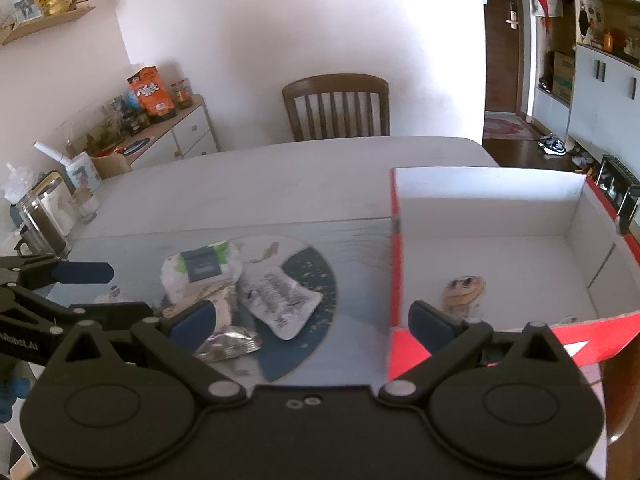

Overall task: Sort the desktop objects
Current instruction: 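Grasp the yellow spotted plush with the left tool while the right tool reaches the pink comb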

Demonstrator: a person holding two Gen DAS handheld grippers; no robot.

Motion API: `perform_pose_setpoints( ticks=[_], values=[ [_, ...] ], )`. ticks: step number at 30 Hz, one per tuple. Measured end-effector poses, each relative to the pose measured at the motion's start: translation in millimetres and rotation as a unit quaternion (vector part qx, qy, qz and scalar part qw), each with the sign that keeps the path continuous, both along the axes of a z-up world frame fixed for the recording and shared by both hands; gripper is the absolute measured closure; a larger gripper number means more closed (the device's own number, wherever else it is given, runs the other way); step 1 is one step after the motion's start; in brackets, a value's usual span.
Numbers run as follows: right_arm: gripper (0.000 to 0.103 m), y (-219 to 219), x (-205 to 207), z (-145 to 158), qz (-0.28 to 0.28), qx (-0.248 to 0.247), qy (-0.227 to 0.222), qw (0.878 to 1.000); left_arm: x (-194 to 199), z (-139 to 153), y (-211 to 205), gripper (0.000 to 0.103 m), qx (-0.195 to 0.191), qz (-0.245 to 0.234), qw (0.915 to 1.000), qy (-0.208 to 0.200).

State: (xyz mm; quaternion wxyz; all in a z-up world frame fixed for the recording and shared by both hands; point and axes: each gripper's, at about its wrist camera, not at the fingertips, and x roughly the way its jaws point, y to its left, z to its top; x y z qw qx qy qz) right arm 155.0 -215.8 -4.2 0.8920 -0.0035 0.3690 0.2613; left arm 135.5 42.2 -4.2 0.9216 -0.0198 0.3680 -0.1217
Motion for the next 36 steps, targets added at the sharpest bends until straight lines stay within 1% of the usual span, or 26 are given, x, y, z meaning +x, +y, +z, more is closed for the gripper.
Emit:
perform_pose_setpoints(
  ticks=[5, 11, 14, 18, 23, 31, 36],
  values=[
    [0.0, 21.5, -7.7, -3.8, 0.004, -0.006, 0.002, 1.0, -14.0, -6.8, 18.8, 0.0, 0.014, 0.0, 0.9999, -0.005],
    [0.0, 42.4, -14.8, -7.9, 0.004, -0.022, 0.004, 1.0, -30.3, -14.9, 44.9, 0.0, 0.028, 0.013, 0.9995, -0.009],
    [0.0, 51.7, -17.6, -12.1, 0.002, -0.031, 0.007, 1.0, -35.6, -22.8, 58.6, 0.0, 0.029, 0.02, 0.9994, -0.001],
    [0.0, 65.6, -18.9, -19.5, 0.004, -0.043, 0.011, 0.999, -41.4, -36.2, 71.5, 0.0, 0.032, 0.015, 0.9992, 0.016],
    [0.0, 81.3, -17.4, -30.0, 0.005, -0.056, 0.018, 0.998, -46.4, -50.5, 77.1, 0.0, 0.038, 0.006, 0.9987, 0.032],
    [0.001, 100.1, -18.3, -40.6, 0.016, -0.062, 0.029, 0.998, -47.2, -63.4, 84.6, 0.001, 0.041, 0.008, 0.9982, 0.044],
    [0.002, 114.3, -21.0, -50.3, 0.023, -0.069, 0.039, 0.997, -44.6, -71.2, 85.7, 0.001, 0.047, 0.007, 0.9979, 0.045]
  ],
)
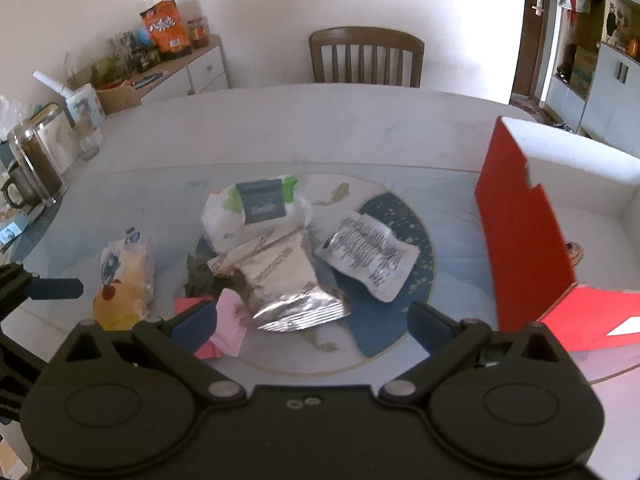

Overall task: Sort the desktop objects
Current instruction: 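Grasp the yellow spotted plush with the left tool while the right tool reaches the pink comb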

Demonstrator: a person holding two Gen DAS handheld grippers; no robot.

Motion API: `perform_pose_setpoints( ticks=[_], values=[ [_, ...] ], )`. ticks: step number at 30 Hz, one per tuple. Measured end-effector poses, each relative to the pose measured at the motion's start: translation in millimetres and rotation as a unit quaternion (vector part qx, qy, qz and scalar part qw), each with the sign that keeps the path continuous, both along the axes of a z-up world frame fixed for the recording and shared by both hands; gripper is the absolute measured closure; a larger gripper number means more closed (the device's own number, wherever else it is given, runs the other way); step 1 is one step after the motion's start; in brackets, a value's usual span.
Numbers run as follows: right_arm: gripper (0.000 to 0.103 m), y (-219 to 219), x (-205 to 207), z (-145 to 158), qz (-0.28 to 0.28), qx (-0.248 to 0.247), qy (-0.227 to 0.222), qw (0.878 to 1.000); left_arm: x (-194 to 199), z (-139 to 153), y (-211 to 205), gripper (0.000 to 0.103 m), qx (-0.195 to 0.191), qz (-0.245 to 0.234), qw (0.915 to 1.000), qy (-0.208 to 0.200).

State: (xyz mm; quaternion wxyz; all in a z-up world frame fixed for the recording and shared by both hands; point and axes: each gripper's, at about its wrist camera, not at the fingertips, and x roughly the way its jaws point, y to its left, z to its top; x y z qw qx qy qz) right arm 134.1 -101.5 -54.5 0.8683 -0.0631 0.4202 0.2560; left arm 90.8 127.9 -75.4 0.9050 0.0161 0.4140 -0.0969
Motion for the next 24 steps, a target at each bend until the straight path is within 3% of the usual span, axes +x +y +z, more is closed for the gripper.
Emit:
perform_pose_setpoints(
  ticks=[9, 14, 20, 24],
  values=[
    [0.01, 26.2, -3.5, -17.3, 0.013, -0.008, 0.021, 1.0, 2.8, -9.5, -4.3, 0.007, 0.005, -0.012, 0.9999, 0.006],
    [0.016, 37.8, -7.1, -20.9, 0.027, -0.009, 0.032, 0.999, 4.2, -12.8, -1.0, 0.018, 0.006, -0.003, 0.9999, 0.012],
    [0.028, 49.1, -7.7, -27.8, 0.028, -0.015, 0.045, 0.998, 6.1, -16.7, 1.1, 0.031, 0.002, -0.002, 0.9998, 0.022],
    [0.044, 53.7, -4.9, -31.3, 0.026, -0.023, 0.054, 0.998, 7.4, -17.6, 2.6, 0.038, -0.001, -0.002, 0.9996, 0.027]
  ],
)
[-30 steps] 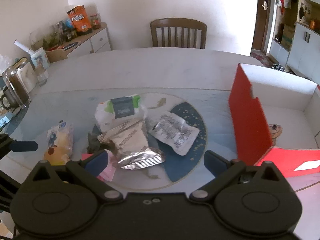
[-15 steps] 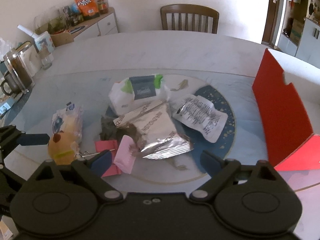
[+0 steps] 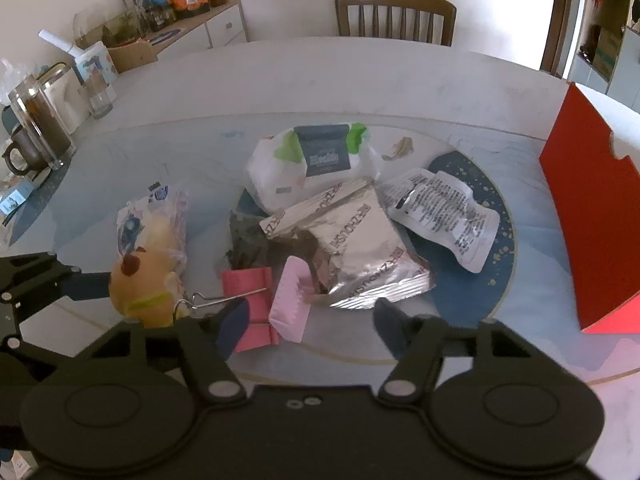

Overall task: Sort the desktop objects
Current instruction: 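Grasp the yellow spotted plush with the left tool while the right tool reaches the pink comb, then close the right tool on the pink comb while the left tool holds the plush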

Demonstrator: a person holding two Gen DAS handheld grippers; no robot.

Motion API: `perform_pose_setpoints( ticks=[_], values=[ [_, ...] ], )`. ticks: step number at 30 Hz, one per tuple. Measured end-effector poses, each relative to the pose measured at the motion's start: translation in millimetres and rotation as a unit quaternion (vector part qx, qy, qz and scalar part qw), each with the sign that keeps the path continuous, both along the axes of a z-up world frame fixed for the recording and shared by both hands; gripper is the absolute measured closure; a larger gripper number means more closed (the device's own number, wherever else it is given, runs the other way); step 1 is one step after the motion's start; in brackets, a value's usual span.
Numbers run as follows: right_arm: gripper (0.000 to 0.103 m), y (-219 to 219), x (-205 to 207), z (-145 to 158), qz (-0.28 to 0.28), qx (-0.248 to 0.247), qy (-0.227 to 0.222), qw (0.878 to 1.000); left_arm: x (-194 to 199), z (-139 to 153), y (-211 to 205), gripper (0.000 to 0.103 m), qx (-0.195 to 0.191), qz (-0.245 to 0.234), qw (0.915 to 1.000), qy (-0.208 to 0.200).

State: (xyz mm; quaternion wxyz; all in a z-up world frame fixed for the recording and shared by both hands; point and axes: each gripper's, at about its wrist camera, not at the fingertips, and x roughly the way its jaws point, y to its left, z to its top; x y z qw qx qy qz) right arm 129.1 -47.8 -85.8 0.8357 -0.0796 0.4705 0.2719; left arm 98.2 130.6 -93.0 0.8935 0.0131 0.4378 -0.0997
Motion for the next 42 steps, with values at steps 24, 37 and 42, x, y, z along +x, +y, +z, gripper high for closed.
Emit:
perform_pose_setpoints(
  ticks=[24, 37, 42],
  values=[
    [0.095, 18.7, -0.8, -1.0, 0.028, -0.015, 0.007, 0.999, 0.0, -1.8, 4.0, 0.058, -0.028, 0.001, 0.9995, 0.014],
    [0.095, 8.6, -9.6, 11.8, 0.025, -0.005, -0.004, 1.0, -6.6, 11.6, 9.9, 0.06, -0.049, 0.018, 0.9985, 0.015],
    [0.095, 0.1, -15.0, 20.4, 0.025, 0.013, 0.002, 1.0, -11.2, 18.4, 9.2, 0.06, -0.053, 0.019, 0.9983, 0.017]
  ],
)
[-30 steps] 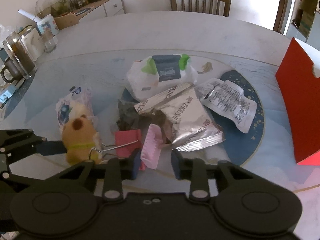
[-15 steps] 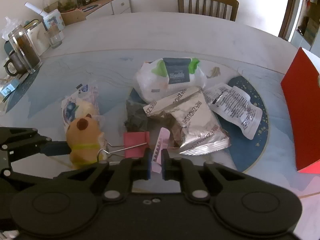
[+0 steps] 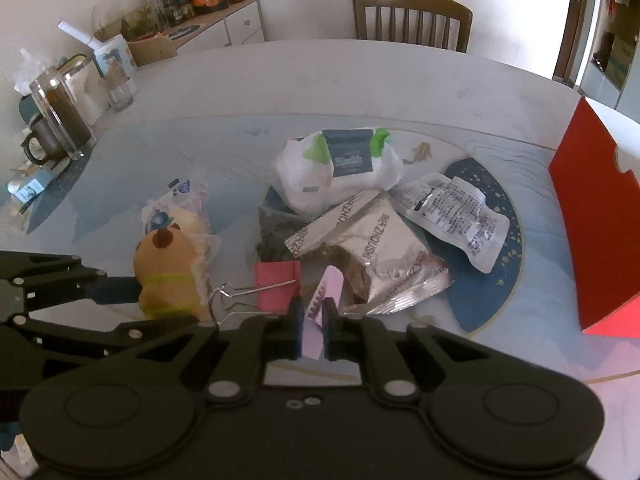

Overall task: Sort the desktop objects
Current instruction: 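Close the right tool on the pink comb while the left tool holds the plush, then carry the yellow plush in the left tool and comb in the right tool over the box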

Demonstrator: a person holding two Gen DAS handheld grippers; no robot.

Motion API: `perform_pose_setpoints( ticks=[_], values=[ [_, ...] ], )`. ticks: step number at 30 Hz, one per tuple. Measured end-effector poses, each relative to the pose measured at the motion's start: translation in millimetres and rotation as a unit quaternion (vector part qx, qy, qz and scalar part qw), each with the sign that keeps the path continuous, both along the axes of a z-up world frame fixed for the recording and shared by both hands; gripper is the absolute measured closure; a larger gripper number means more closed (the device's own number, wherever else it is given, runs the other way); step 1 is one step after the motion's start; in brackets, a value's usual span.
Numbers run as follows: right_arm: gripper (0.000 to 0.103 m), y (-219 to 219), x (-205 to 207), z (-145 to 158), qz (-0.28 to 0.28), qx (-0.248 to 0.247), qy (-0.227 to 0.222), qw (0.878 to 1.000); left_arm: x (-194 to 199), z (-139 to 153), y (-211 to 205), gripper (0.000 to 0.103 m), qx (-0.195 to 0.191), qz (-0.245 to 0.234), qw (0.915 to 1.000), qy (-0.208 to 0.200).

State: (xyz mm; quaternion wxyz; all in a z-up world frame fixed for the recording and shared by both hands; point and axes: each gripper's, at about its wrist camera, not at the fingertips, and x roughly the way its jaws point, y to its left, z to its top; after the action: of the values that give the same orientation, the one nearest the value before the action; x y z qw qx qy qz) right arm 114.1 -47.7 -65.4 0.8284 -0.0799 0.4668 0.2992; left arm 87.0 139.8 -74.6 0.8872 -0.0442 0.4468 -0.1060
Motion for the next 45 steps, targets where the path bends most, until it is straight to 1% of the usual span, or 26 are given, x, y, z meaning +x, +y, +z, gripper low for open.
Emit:
perform_pose_setpoints(
  ticks=[7, 20, 32, 45],
  values=[
    [0.095, -10.8, -7.9, 11.5, 0.002, 0.019, 0.004, 1.0, -7.3, 12.5, -1.9, 0.06, -0.004, 0.0, 1.0, -0.005],
    [0.095, -49.9, -13.6, 34.6, -0.035, 0.039, -0.004, 0.999, -7.6, 40.9, -28.1, 0.06, -0.009, -0.03, 0.9994, -0.017],
    [0.095, -104.8, -9.7, 59.0, -0.079, 0.051, -0.027, 0.995, 8.4, 59.4, -75.3, 0.06, -0.011, -0.067, 0.9971, -0.035],
    [0.095, -164.3, 7.2, 76.4, -0.117, 0.063, -0.052, 0.99, 32.8, 73.9, -146.6, 0.06, -0.014, -0.109, 0.9926, -0.051]
  ],
)
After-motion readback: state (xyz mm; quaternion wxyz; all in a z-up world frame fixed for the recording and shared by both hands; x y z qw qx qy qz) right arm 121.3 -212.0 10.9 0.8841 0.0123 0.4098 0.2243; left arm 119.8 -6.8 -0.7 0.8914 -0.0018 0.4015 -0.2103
